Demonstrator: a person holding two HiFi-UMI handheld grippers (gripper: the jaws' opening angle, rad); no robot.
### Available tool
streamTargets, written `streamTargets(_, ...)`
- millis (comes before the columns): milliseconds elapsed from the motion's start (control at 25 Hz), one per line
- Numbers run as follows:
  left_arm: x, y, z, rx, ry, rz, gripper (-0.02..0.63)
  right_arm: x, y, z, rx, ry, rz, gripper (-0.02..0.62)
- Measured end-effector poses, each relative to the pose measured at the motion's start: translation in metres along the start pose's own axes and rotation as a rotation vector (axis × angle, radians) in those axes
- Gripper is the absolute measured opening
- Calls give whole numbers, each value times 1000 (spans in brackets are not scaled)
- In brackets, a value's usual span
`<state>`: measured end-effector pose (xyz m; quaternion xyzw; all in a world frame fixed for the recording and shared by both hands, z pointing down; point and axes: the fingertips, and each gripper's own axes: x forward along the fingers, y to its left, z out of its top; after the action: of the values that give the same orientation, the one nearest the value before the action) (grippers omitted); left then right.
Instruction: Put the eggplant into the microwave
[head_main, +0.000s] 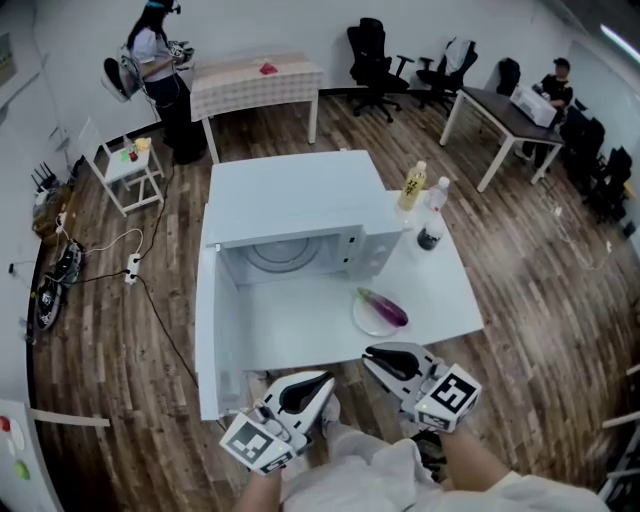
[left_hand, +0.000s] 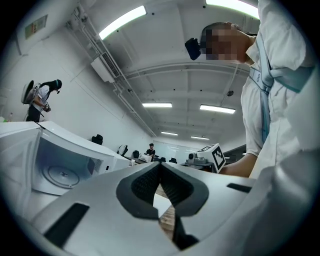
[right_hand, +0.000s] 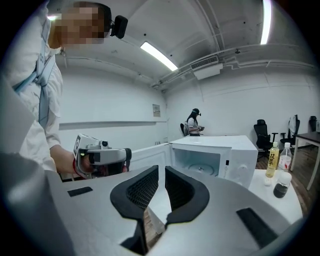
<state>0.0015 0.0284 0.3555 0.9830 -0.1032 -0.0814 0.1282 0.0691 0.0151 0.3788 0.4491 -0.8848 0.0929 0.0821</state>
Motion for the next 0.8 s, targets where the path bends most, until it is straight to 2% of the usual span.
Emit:
streamTargets(240,17,32,-6,-9,8,51,3,16,-41,-10,37,-24,2,43)
streamTargets(480,40,57,-26,-27,65,68,2,24,-78,-23,37,-4,-4,44)
streamTargets(640,61,69,-33,-21,89,58,3,23,-99,-37,31,41,0,102)
streamTargets(800,82,77,-45,-32,119,32,3,20,-122,-54,37,87,-10,132)
